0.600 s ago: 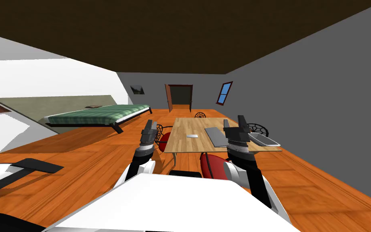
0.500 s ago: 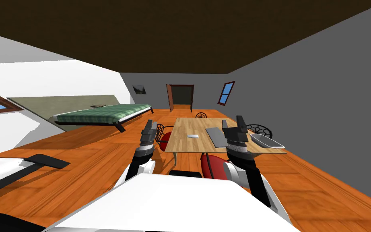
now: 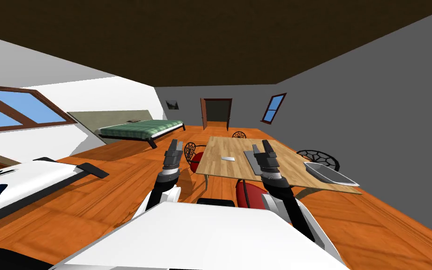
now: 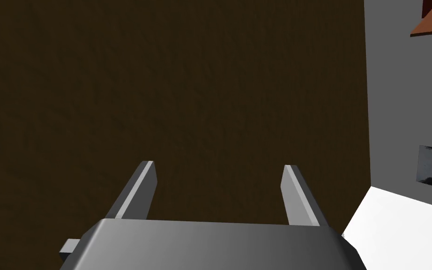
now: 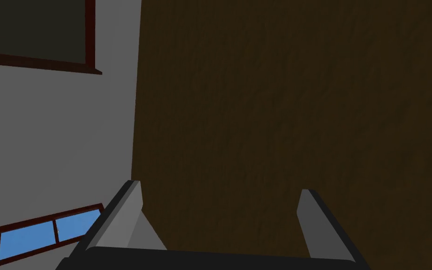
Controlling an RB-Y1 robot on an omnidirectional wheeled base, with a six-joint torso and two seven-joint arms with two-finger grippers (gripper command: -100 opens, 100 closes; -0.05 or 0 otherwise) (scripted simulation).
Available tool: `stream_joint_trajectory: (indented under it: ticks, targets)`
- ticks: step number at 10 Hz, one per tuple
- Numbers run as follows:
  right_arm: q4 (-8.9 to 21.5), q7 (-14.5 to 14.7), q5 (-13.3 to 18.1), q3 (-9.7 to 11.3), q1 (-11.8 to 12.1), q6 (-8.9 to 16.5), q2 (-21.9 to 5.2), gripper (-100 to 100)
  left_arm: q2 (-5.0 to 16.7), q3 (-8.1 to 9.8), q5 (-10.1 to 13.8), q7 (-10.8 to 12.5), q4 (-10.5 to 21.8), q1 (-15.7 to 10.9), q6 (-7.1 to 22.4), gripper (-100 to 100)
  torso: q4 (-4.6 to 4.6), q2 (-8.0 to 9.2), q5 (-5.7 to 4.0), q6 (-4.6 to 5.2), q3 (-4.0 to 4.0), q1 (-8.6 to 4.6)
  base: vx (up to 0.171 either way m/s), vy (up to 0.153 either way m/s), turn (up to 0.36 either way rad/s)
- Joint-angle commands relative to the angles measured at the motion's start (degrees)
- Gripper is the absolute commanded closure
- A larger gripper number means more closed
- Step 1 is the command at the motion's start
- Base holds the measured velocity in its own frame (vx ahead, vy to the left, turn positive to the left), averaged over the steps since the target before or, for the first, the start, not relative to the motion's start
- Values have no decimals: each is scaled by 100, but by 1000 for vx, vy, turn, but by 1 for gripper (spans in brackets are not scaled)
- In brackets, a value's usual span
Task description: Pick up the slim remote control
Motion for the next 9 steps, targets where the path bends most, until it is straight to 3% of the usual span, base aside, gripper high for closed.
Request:
stream_joint_trajectory:
  ticks: [1, 6, 9]
  targets:
    - [252, 49, 53, 75, 67, -45, -286, -100, 0, 0, 0, 0, 0, 0, 0, 0, 0, 0, 0, 0, 0, 0, -26, -17, 344]
    - [642, 135, 161, 218, 177, -118, -882, -100, 0, 0, 0, 0, 0, 0, 0, 0, 0, -2, 0, 1, -1, 1, -20, -14, 173]
    - [1094, 231, 295, 377, 293, -196, -1386, -100, 0, 1, 0, 0, 0, 1, 0, 0, 0, -3, 0, 5, -2, 0, -19, -10, 248]
